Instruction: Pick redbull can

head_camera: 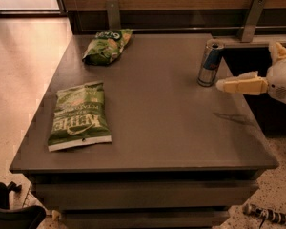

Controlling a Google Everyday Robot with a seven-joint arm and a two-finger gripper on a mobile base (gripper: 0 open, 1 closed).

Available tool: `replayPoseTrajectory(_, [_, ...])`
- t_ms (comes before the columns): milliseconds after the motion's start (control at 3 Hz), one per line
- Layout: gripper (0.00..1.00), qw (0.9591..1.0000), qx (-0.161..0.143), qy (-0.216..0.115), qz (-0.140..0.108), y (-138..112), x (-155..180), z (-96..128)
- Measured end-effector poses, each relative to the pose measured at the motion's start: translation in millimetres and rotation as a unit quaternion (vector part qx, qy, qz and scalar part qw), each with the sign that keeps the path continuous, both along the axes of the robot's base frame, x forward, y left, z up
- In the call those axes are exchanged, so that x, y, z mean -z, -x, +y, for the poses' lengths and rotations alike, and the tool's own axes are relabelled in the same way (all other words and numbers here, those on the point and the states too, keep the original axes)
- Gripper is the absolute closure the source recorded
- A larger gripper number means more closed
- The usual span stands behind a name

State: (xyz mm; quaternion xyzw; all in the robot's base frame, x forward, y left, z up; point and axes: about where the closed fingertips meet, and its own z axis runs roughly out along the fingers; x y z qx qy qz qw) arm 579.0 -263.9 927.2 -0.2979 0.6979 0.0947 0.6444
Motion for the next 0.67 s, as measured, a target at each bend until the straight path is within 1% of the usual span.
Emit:
replayPoseTrajectory(333, [0.0, 0.999, -0.009, -0.044, 0.01, -28, 21, 7])
replayPoseTrajectory(667, [0.0, 0.9955, -0.018, -0.092, 0.014, -53, 40, 13])
